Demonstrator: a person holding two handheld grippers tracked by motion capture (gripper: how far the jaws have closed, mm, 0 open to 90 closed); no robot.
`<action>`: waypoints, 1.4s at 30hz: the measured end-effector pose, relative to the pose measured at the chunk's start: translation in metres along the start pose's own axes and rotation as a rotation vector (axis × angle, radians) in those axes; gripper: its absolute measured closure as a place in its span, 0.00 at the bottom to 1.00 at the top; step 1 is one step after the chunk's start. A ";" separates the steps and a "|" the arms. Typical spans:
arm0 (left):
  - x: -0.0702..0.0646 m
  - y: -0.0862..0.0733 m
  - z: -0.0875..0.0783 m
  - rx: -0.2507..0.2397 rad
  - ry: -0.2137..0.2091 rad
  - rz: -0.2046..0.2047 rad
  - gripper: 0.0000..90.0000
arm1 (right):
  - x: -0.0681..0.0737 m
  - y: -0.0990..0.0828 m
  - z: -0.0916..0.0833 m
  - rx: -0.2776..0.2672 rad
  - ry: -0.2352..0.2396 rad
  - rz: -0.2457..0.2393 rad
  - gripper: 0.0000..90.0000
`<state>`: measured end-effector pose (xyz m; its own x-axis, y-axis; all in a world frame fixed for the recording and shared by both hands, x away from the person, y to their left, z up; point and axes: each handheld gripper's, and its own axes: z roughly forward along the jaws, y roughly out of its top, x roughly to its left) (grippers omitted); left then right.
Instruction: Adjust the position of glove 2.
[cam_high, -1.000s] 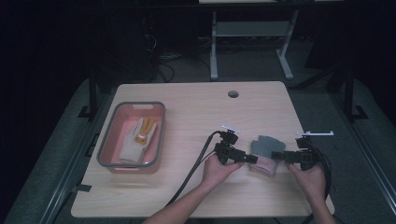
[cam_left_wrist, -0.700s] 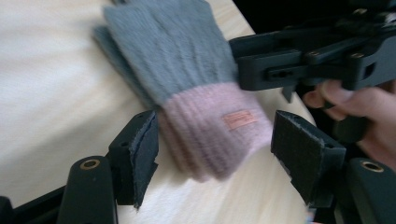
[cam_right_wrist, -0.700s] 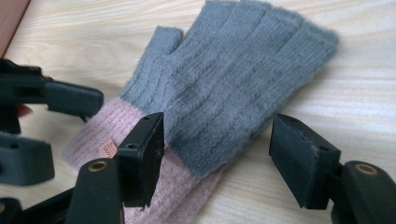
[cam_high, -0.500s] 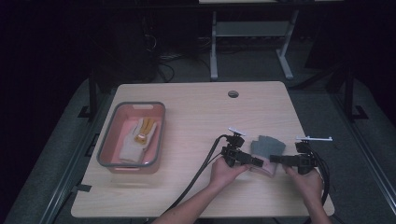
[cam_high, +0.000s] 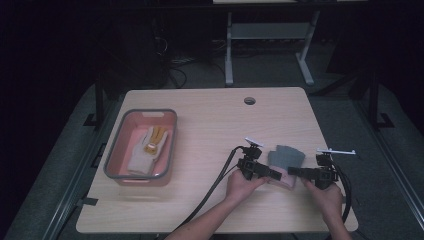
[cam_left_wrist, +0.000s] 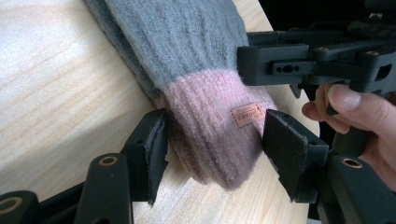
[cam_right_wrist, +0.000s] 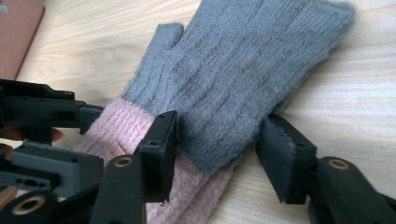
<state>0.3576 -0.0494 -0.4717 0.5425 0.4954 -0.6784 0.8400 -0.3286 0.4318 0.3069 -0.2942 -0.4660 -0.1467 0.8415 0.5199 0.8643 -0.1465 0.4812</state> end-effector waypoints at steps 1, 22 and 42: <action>0.000 0.000 0.000 0.000 0.000 -0.001 0.45 | 0.000 0.000 0.000 0.000 0.000 0.000 0.56; 0.007 0.002 0.001 0.002 -0.035 -0.031 0.69 | 0.000 0.002 0.002 -0.014 0.076 0.028 0.82; 0.002 0.007 -0.041 -0.065 -0.032 0.031 0.69 | 0.036 0.020 -0.007 -0.054 0.102 -0.022 0.82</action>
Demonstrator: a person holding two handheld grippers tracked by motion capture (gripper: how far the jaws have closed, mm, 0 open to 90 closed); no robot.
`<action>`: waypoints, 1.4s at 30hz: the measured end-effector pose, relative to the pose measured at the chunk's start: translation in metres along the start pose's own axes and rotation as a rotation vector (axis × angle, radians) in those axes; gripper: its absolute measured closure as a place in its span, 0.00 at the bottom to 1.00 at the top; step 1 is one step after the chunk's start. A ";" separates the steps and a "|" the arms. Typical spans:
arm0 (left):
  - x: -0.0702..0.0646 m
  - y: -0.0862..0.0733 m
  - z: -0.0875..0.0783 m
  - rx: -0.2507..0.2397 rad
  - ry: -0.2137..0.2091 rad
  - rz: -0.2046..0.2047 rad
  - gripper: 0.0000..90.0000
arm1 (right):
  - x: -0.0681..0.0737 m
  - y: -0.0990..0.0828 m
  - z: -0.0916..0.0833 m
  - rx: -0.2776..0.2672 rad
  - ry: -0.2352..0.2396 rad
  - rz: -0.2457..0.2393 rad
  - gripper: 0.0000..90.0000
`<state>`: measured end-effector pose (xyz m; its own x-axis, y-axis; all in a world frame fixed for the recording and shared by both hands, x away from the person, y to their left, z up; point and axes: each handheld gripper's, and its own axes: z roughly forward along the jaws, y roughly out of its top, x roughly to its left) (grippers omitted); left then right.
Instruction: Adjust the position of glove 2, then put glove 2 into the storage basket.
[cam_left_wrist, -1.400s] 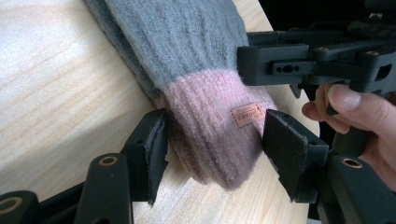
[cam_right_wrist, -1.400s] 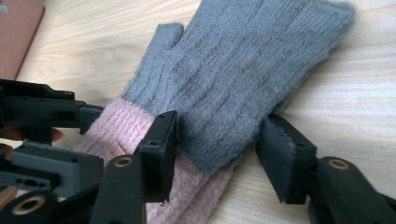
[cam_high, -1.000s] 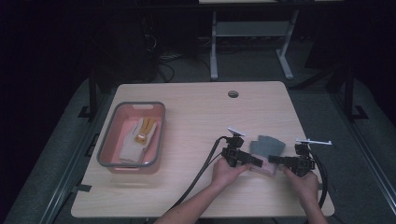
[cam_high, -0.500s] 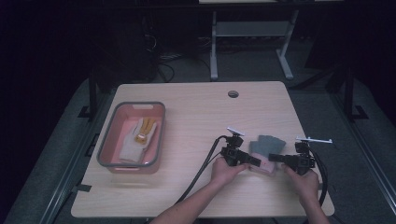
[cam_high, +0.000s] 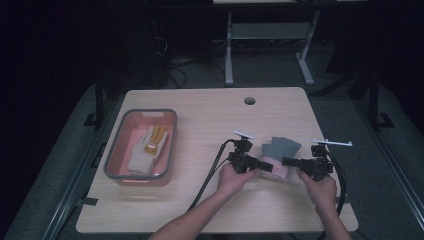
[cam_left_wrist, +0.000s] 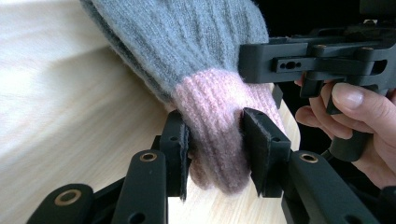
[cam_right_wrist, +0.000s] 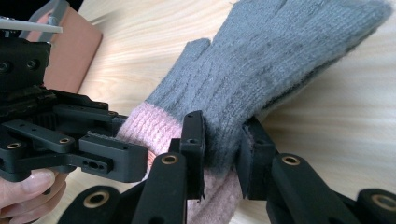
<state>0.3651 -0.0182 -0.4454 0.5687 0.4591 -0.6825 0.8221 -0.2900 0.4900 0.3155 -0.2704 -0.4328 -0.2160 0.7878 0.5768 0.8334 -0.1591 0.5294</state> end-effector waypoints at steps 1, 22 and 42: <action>0.000 0.000 -0.003 -0.006 0.001 0.002 0.69 | 0.002 0.001 0.000 -0.001 0.003 -0.004 0.82; 0.004 0.000 -0.044 -0.059 0.028 0.020 0.68 | 0.033 0.017 0.016 0.006 0.061 -0.034 0.82; 0.007 0.001 -0.085 -0.113 0.052 0.037 0.68 | 0.067 0.037 0.029 0.019 0.099 -0.084 0.82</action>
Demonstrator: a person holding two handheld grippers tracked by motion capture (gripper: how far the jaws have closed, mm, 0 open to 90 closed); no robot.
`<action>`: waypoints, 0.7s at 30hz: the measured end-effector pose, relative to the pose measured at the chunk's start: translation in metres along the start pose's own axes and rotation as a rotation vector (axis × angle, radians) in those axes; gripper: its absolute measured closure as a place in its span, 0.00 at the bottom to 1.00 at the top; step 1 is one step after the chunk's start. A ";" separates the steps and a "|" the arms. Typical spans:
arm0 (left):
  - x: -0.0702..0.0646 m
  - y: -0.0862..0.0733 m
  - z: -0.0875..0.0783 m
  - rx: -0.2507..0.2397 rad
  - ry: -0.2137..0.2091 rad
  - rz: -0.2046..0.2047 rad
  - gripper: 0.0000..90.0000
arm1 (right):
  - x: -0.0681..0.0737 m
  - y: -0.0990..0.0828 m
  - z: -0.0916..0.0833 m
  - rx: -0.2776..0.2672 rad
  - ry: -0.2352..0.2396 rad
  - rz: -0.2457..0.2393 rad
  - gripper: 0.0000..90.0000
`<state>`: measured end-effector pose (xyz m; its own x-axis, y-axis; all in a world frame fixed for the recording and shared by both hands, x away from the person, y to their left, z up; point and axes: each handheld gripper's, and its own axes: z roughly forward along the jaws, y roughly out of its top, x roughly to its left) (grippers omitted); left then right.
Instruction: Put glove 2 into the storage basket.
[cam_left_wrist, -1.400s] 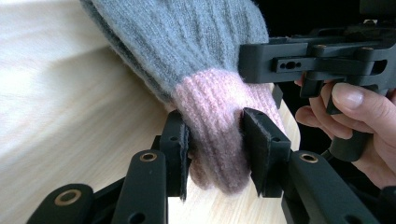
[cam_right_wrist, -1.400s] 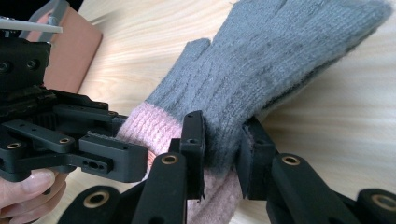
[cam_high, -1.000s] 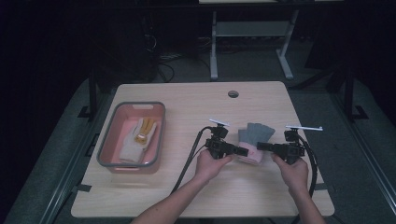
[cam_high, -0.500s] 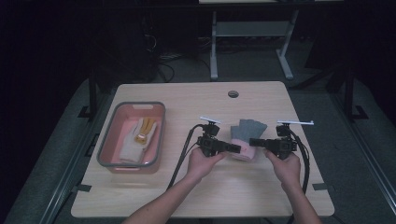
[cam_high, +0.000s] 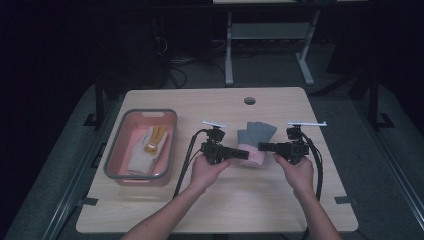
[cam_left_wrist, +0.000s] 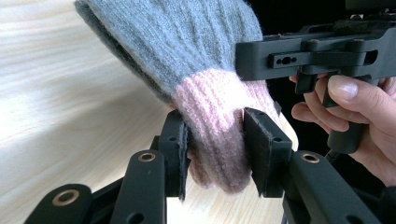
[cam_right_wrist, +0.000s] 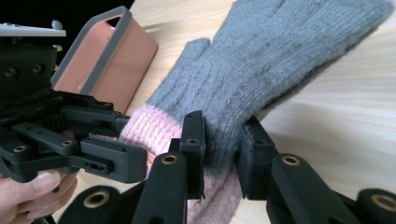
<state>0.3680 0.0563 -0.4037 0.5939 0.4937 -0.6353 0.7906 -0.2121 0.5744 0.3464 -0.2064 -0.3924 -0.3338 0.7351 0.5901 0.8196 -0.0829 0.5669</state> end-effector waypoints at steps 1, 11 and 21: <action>0.000 0.000 -0.002 -0.003 0.000 -0.002 0.68 | 0.002 0.001 0.001 -0.002 0.002 -0.005 0.82; 0.001 0.002 -0.021 -0.025 0.011 0.000 0.68 | 0.016 0.009 0.007 0.000 0.029 -0.018 0.82; 0.004 0.004 -0.034 -0.033 0.022 0.005 0.68 | 0.026 0.016 0.014 0.000 0.049 -0.029 0.82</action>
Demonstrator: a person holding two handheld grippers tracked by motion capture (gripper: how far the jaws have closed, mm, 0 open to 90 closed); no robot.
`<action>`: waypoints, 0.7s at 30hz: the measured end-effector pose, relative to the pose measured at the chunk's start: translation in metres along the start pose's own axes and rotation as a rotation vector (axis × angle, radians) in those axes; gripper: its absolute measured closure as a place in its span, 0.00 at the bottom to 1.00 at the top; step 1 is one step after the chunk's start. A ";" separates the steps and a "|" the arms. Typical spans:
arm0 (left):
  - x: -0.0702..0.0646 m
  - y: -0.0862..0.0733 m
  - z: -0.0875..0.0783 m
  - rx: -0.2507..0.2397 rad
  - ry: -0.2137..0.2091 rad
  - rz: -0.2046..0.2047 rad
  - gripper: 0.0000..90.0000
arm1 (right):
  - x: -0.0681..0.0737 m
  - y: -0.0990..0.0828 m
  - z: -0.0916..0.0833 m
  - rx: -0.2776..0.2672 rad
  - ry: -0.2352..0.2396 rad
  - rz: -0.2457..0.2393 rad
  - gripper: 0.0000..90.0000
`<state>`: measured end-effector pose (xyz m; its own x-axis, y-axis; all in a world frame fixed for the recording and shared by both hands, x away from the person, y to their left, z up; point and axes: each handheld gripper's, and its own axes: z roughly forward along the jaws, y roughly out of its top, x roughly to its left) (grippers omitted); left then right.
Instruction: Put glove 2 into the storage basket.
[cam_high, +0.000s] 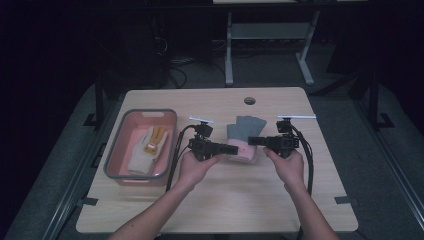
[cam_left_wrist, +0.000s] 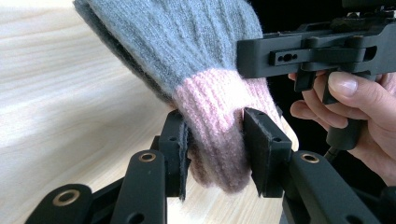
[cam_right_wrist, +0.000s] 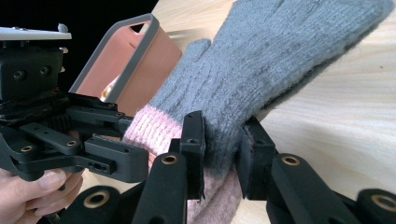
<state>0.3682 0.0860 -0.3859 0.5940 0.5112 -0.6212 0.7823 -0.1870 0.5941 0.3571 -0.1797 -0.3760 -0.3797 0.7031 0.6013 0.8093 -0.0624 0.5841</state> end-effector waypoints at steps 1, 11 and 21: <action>0.001 0.000 -0.002 0.000 0.002 0.007 0.68 | 0.000 0.000 0.001 0.001 0.004 0.000 0.82; 0.004 0.000 -0.019 -0.022 0.019 0.008 0.68 | 0.011 0.007 0.011 0.010 0.025 -0.020 0.82; 0.012 0.000 -0.040 -0.041 0.035 0.003 0.69 | 0.026 0.015 0.025 0.028 0.049 -0.029 0.82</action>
<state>0.3678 0.1261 -0.3731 0.5891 0.5401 -0.6011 0.7716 -0.1550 0.6169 0.3707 -0.1444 -0.3653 -0.4246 0.6685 0.6105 0.8092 -0.0222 0.5871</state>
